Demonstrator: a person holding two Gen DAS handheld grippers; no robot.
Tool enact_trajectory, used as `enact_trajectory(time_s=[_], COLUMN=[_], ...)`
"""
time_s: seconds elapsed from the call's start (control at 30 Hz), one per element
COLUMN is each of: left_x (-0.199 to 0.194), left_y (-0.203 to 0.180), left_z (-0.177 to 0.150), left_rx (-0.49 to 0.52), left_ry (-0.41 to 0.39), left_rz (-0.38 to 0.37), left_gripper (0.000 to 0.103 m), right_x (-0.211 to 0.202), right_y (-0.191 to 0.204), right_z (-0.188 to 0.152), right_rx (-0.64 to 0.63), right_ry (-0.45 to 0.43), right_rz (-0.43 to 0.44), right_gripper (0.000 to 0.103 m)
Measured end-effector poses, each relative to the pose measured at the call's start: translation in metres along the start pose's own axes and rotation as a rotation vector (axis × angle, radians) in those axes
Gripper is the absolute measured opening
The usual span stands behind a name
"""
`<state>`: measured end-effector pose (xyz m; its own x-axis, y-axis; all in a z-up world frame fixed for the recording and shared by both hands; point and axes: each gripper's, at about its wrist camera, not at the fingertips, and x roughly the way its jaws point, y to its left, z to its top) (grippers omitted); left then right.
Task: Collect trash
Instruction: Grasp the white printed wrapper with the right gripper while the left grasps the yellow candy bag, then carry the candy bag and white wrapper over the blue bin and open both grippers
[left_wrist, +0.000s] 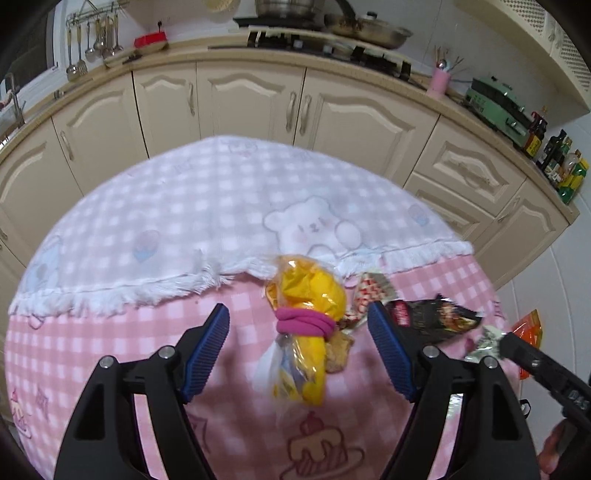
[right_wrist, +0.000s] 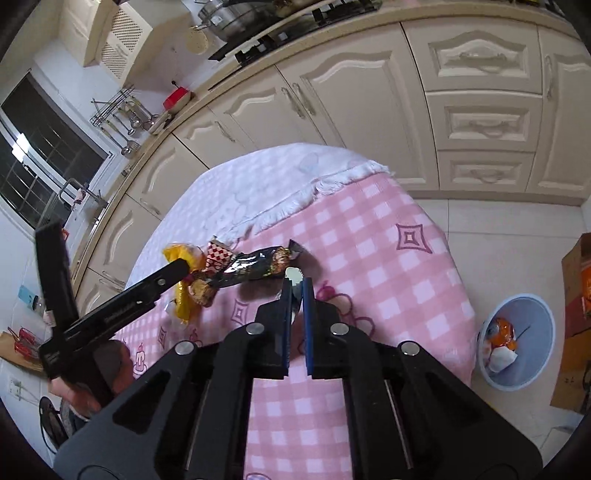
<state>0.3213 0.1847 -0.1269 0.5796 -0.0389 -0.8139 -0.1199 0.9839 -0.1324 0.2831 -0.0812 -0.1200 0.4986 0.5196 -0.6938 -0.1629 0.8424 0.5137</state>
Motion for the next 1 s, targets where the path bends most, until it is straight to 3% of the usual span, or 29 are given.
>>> enact_trajectory(time_s=[0.03,0.1,0.13,0.17,0.27,0.53,0.73,1.0], left_x=[0.006,0.013,0.011,0.007,-0.008,-0.031,-0.055,-0.078], left_y=[0.003,0.01,0.013,0.015,0.017,0.027,0.01,-0.034], left_z=[-0.001,-0.004,-0.004,-0.003,-0.002,-0.002,-0.012,-0.032], left_rx=[-0.012,-0.057,-0.072,-0.078,-0.054,-0.075,-0.025,0.053], left_ry=[0.017,0.04,0.032,0.019,-0.056,-0.095,-0.138,-0.144], left_rz=[0.007,-0.03,-0.043,-0.043,0.004,0.009,-0.016,-0.101], left_gripper=[0.075,0.062,0.04,0.031,0.031,0.03,0.03,0.03], right_x=[-0.001,-0.003,-0.003,-0.005,-0.008,-0.022,-0.044,-0.076], right_y=[-0.001,-0.002,-0.002,-0.001,0.004,0.016,0.019,0.007], right_z=[0.0,0.003,0.004,0.006,0.008,0.005,0.001,-0.009], right_rx=[0.004,0.008,0.005,-0.001,-0.006,-0.024,-0.027,0.001], right_ry=[0.001,-0.003,-0.007,-0.014,-0.025,-0.05,-0.088,-0.136], right_rz=[0.007,0.014,0.01,0.004,0.008,-0.002,-0.018,-0.037], right_gripper=[0.006,0.006,0.006,0.006,0.006,0.005,0.005,0.005])
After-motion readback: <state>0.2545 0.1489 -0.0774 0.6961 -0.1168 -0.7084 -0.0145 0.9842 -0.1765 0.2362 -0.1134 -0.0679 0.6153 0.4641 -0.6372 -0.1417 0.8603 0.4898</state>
